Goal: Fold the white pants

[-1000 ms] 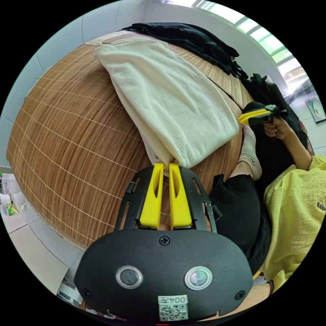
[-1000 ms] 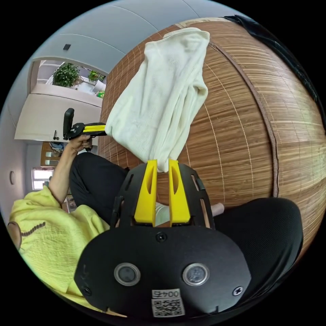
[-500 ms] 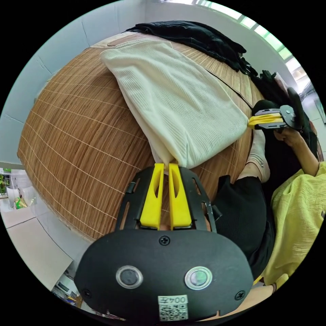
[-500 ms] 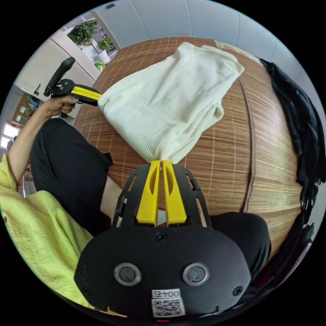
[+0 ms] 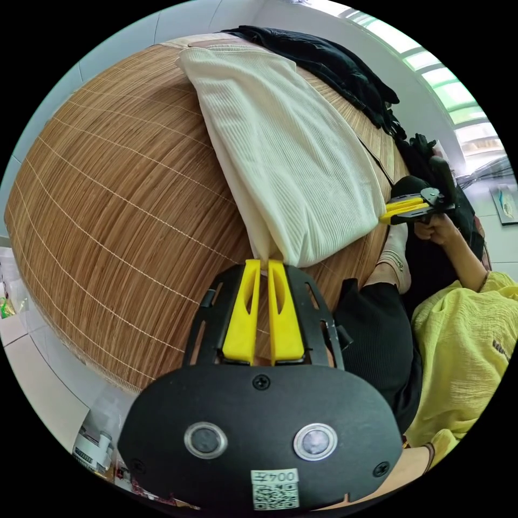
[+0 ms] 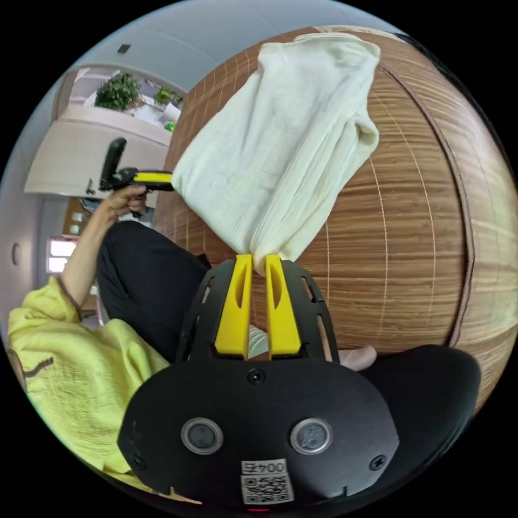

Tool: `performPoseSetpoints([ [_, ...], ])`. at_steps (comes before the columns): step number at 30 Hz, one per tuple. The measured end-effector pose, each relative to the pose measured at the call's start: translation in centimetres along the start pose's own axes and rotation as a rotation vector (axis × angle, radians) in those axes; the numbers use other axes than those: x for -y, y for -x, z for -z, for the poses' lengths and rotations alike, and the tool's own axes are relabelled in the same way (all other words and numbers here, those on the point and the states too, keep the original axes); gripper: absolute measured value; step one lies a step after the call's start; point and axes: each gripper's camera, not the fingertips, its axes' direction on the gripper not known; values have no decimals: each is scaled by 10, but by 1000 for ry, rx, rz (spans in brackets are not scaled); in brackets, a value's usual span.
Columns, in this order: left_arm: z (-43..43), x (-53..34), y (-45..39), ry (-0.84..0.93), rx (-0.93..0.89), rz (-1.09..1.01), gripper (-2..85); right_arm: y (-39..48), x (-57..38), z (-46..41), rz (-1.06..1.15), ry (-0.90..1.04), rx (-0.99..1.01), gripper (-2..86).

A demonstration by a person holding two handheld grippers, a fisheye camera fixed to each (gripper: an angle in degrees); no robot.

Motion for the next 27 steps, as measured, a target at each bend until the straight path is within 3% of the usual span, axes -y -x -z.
performPoseSetpoints([
  [2,9,-9,-3,-21,3,-11,16,23,7,6,84,18,-158,38],
  [6,-10,-35,4,8,-155,-30,13,48,-5,33,115,-17,-344,34],
  [9,-68,-32,-5,226,-78,-36,10,39,3,1,57,144,-334,37],
  [13,-77,-46,-20,195,-59,-27,8,56,17,-29,79,242,-423,48],
  [16,-60,-72,-31,141,83,46,8,51,11,-14,6,239,-310,59],
  [19,-25,-93,-52,5,160,101,8,61,-2,17,-14,122,-304,62],
  [22,2,-94,-153,-207,274,-74,7,86,-8,43,35,-105,-400,59],
  [25,-37,-68,-227,-183,363,-240,7,116,1,40,117,-237,-452,56],
  [27,-118,-45,-265,-3,502,-327,5,131,12,24,168,-233,-521,58],
])
